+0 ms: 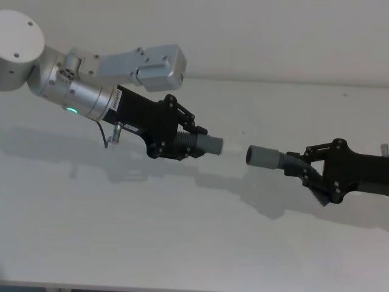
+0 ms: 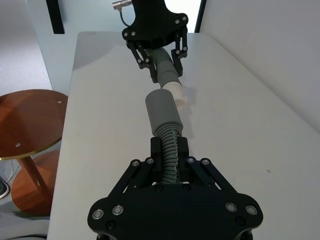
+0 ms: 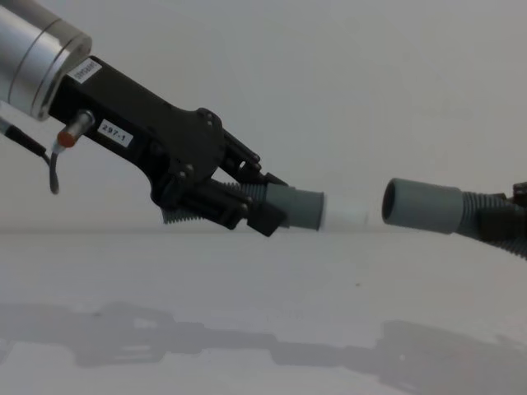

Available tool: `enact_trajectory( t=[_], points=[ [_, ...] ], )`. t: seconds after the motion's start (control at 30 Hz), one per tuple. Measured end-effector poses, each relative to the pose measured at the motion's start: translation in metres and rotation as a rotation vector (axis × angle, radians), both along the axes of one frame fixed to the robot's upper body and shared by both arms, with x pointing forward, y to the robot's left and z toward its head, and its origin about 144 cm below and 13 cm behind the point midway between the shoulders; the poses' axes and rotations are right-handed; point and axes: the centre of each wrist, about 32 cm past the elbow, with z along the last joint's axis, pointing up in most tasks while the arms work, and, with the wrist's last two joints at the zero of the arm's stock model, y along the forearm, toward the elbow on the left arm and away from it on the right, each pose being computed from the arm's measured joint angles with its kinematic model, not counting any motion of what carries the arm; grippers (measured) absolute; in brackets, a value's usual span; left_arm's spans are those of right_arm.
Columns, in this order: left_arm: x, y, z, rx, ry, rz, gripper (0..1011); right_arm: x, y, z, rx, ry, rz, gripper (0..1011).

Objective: Use both hands to pick up one end of the pipe from the table, align the ends, and insert them.

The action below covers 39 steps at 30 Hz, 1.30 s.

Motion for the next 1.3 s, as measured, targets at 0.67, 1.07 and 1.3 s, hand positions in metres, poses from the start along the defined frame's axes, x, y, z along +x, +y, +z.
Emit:
enact_trajectory(
  t=[0.67,1.07,1.3],
  points=[
    [0.0005,-0.0010,0.0081,-0.005,-0.007,-0.034,348,0.0000,0.0000,0.0000,0.000,0.000,0.000,176],
    [0.0024,-0.0040,0.0092,-0.025,0.002,-0.052,348,0.0000,0.0000,0.0000,0.000,0.000,0.000,176],
    [0.0029,-0.0044,0.0096,-0.030,0.004,-0.056,348,0.0000,0.0000,0.0000,0.000,0.000,0.000,176]
  ],
)
